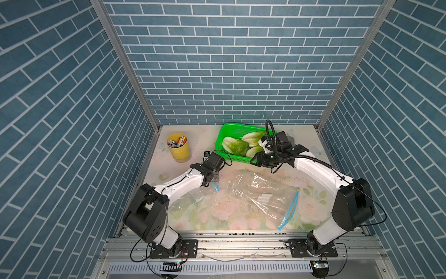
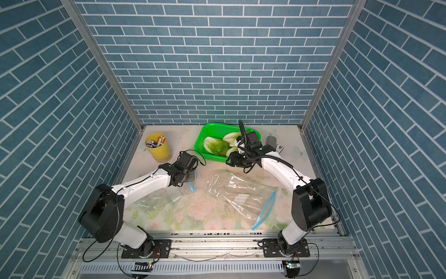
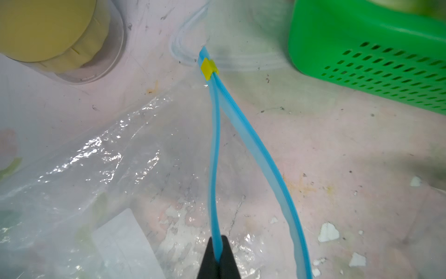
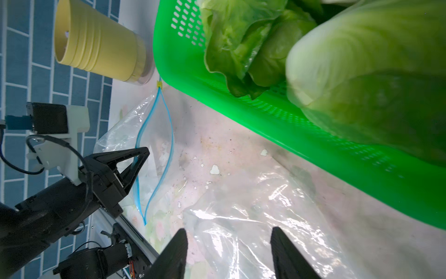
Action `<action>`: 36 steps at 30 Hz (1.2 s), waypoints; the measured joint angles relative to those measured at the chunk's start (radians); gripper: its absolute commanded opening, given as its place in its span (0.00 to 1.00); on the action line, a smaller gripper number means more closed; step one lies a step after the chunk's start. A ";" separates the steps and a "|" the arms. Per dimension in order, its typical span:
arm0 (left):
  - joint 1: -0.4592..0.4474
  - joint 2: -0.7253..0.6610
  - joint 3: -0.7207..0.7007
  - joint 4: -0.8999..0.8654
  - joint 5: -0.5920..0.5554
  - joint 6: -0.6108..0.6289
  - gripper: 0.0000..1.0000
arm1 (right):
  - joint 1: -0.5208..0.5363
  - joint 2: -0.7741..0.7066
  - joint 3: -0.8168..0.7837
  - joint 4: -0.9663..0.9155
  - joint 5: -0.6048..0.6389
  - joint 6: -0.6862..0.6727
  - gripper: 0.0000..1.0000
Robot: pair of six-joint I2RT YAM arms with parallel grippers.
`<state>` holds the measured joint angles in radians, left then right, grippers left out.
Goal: Put the chinese cabbages into a zipper bag and zip it
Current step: Pick up the zipper food storage bag at the center of the board, then open the zipper of the food storage bag at the center of the board.
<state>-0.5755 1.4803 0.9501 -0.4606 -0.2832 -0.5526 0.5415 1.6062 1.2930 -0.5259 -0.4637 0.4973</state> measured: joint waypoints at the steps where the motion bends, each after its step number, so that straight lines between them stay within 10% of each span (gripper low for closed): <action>1: 0.000 -0.024 -0.005 0.004 0.010 0.019 0.00 | 0.011 0.000 0.000 0.006 -0.011 0.006 0.59; 36: -0.026 -0.212 0.026 0.062 0.177 0.281 0.00 | 0.198 0.283 0.234 0.001 -0.008 0.102 0.52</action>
<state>-0.6010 1.2678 0.9760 -0.3988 -0.1066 -0.2714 0.7399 1.8896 1.5269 -0.5251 -0.4721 0.5991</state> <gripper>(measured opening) 0.053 0.508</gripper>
